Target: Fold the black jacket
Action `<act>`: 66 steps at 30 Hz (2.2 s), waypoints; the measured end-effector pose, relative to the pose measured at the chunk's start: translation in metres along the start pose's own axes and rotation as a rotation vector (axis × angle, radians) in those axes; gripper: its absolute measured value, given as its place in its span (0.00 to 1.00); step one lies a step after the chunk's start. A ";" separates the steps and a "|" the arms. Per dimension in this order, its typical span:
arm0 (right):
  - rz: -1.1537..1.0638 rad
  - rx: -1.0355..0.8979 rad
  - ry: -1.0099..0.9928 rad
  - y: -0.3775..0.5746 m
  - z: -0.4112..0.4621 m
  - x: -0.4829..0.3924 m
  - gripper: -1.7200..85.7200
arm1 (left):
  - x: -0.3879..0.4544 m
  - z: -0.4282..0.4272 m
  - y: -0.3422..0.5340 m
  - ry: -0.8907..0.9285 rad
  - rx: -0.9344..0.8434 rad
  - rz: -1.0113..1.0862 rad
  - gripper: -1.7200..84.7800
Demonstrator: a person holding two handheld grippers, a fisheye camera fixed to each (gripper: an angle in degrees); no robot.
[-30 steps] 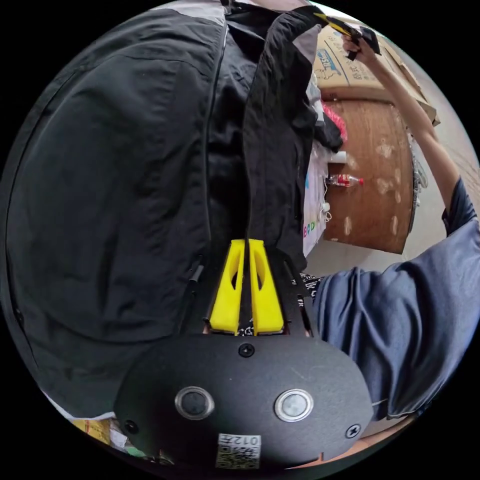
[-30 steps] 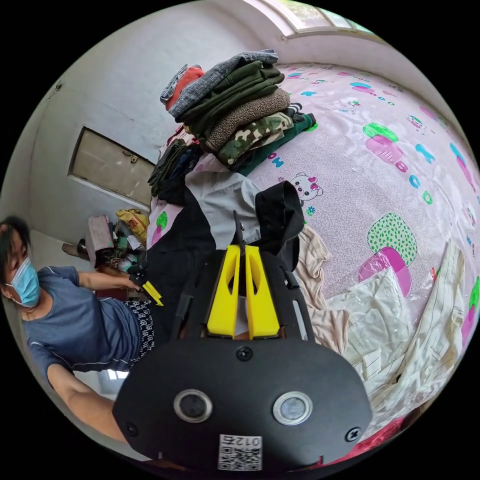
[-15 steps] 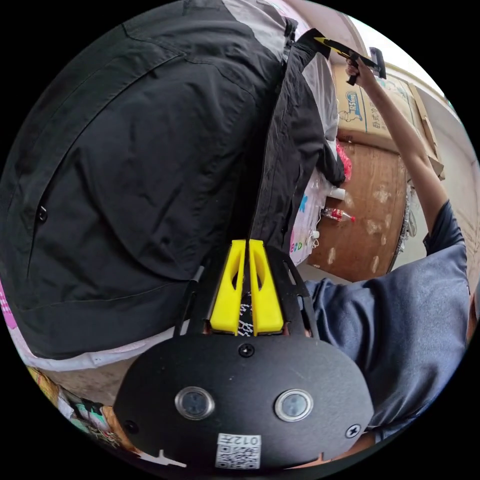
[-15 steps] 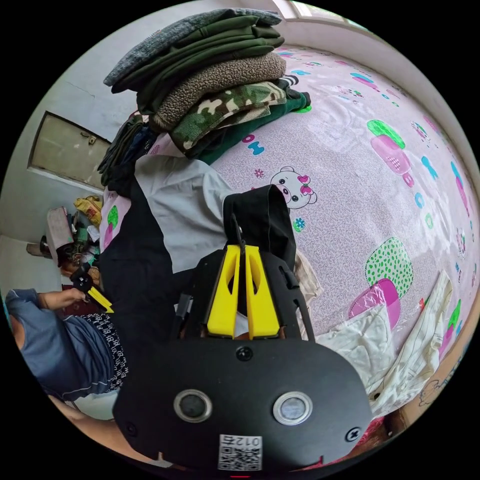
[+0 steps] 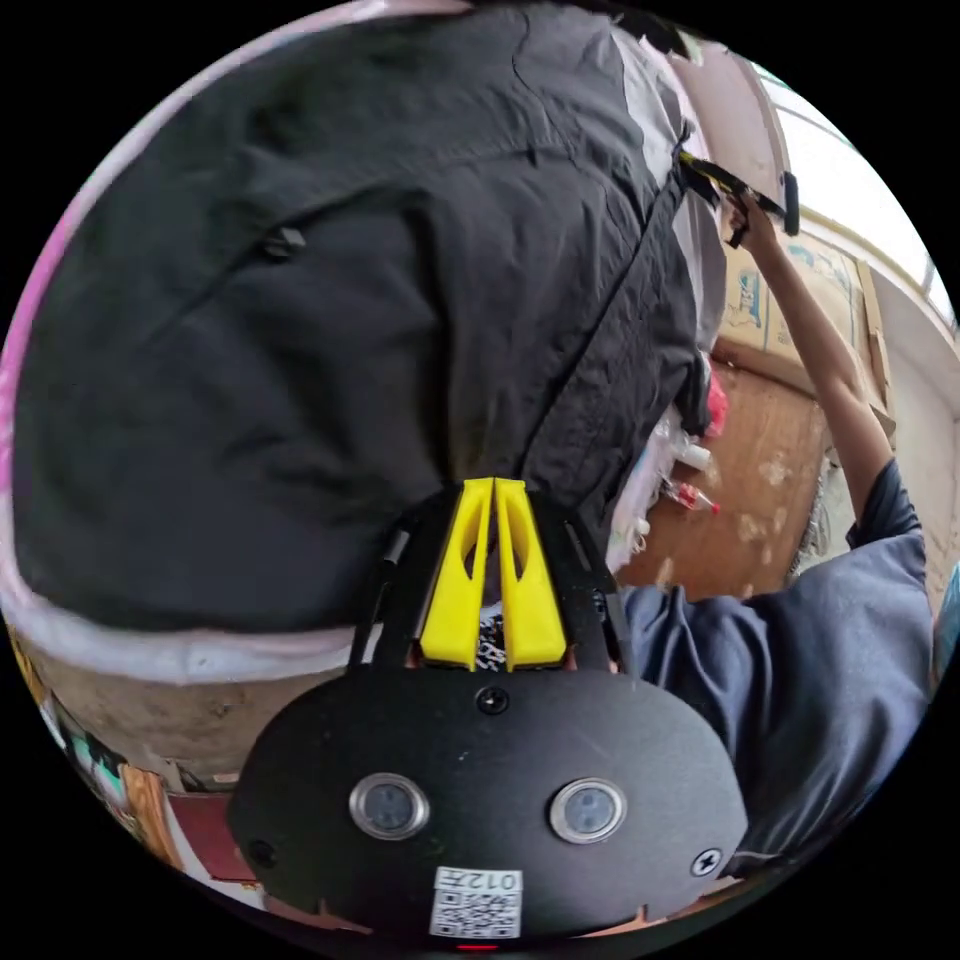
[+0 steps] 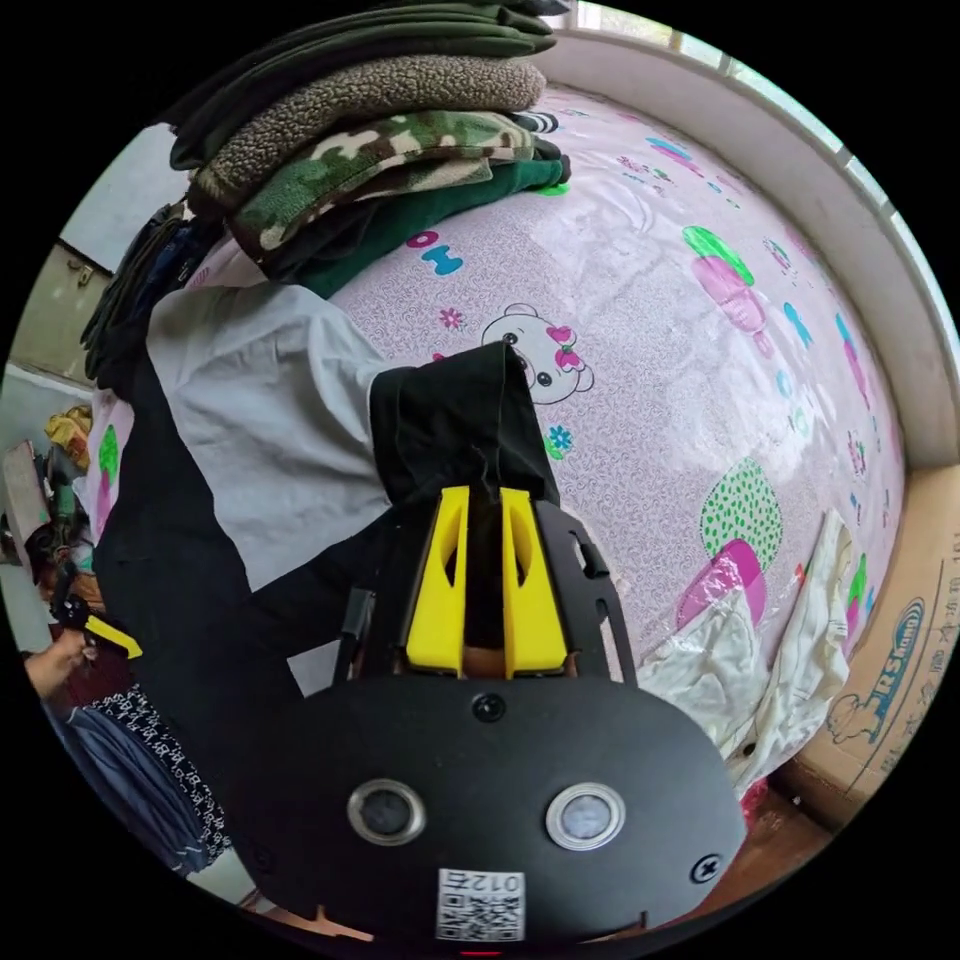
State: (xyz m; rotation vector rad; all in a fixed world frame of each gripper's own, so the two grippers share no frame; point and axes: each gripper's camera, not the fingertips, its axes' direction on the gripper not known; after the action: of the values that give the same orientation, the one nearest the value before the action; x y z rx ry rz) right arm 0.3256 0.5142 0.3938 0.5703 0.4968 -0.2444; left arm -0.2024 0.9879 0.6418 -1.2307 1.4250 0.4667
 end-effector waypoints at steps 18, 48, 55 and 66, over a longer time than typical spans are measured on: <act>-0.099 -0.133 -0.070 0.349 -0.159 -0.299 0.02 | 0.177 0.203 0.051 -0.739 0.090 0.720 0.02; 0.904 0.496 0.006 0.601 -0.440 0.064 0.02 | 0.337 0.285 -0.124 -0.541 0.224 0.776 0.02; 0.881 0.442 0.106 0.608 -0.487 0.163 0.02 | 0.443 0.310 -0.272 -0.683 0.291 0.873 0.02; 0.969 0.412 0.269 0.613 -0.515 0.229 0.06 | 0.454 0.414 -0.370 -0.813 0.137 0.734 0.02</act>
State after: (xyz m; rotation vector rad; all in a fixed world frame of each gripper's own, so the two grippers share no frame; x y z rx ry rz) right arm 0.5422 1.2889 0.1799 1.1871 0.3788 0.6779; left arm 0.3984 1.0083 0.2496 -0.2714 1.1062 1.1867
